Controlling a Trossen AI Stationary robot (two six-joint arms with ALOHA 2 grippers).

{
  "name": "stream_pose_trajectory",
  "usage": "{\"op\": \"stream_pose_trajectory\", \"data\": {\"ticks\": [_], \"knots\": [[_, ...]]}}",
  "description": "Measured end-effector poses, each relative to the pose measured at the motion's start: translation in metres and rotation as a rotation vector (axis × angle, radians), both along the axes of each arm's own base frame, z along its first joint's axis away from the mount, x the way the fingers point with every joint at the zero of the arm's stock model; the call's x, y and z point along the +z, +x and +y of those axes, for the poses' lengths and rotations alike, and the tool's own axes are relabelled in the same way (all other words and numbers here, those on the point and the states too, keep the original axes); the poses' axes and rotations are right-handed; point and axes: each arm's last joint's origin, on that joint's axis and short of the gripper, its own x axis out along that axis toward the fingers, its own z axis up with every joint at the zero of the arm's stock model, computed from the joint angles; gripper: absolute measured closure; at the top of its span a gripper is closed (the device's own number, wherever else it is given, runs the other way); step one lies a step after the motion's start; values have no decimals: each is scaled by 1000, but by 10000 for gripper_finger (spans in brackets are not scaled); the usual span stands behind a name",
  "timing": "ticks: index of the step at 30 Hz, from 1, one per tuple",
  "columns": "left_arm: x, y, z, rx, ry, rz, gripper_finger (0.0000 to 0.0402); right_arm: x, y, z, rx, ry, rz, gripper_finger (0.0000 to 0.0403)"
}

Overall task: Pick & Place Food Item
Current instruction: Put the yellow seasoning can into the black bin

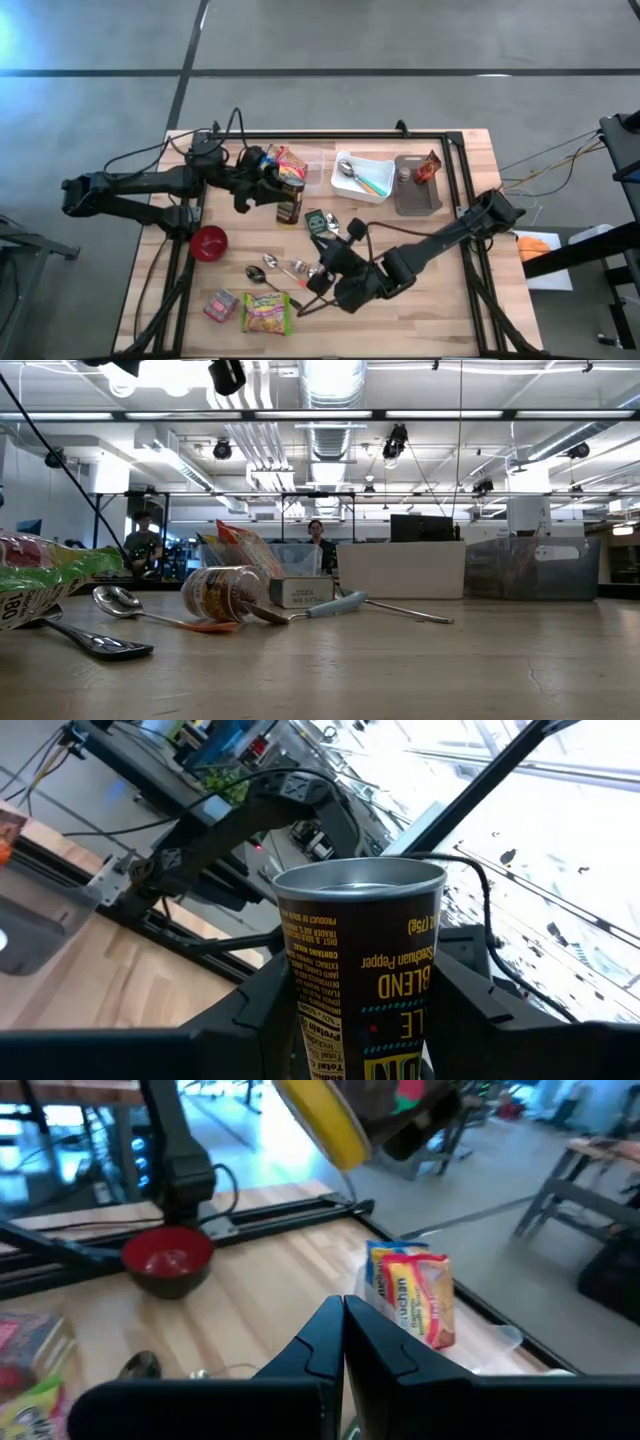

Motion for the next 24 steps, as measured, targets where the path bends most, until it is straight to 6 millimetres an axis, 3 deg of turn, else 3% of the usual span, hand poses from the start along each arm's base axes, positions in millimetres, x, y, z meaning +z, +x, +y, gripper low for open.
{"op": "stream_pose_trajectory", "data": {"ticks": [5,13,17,24], "knots": [[0,0,0,-1,-21,4,241,5,6,-13,98,38,54,370],[3,-2,0,-19,-32,-16,241,5,21,-17,291,-17,100,240],[8,-3,0,-21,-34,-58,241,8,22,-19,236,-128,118,202],[26,-9,-2,-40,6,-253,241,1,26,2,-48,-579,291,196]]}}
